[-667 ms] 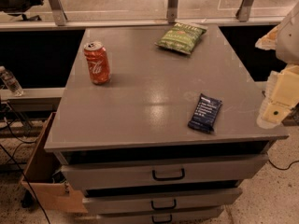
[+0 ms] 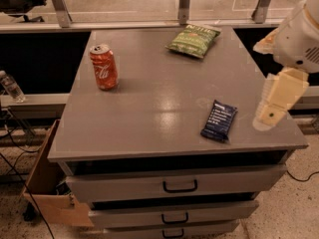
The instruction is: Pick coke can
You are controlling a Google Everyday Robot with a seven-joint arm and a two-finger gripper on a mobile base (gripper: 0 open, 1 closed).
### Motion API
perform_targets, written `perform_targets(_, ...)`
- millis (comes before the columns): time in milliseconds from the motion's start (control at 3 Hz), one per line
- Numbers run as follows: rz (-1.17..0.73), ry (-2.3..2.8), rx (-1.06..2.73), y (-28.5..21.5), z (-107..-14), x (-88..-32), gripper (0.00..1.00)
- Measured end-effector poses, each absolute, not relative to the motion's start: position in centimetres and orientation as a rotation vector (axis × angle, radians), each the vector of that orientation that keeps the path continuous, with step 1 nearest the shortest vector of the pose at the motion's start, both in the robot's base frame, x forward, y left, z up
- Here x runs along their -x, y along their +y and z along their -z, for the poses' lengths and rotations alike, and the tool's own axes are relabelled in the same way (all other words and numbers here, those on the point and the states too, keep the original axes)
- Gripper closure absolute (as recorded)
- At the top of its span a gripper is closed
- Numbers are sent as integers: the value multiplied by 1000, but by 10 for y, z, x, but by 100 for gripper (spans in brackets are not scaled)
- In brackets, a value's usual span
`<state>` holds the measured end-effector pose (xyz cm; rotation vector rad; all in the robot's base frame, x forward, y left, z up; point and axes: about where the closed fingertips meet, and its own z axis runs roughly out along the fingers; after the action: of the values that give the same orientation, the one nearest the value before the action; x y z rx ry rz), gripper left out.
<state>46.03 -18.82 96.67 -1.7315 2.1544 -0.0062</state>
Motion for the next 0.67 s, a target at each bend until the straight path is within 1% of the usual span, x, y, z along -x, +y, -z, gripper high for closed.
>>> perform_targets(333,-196,2018,1770,-118,-939,-499,0)
perform_targets(667,-374,1868,1775,-40,-930,-529,0)
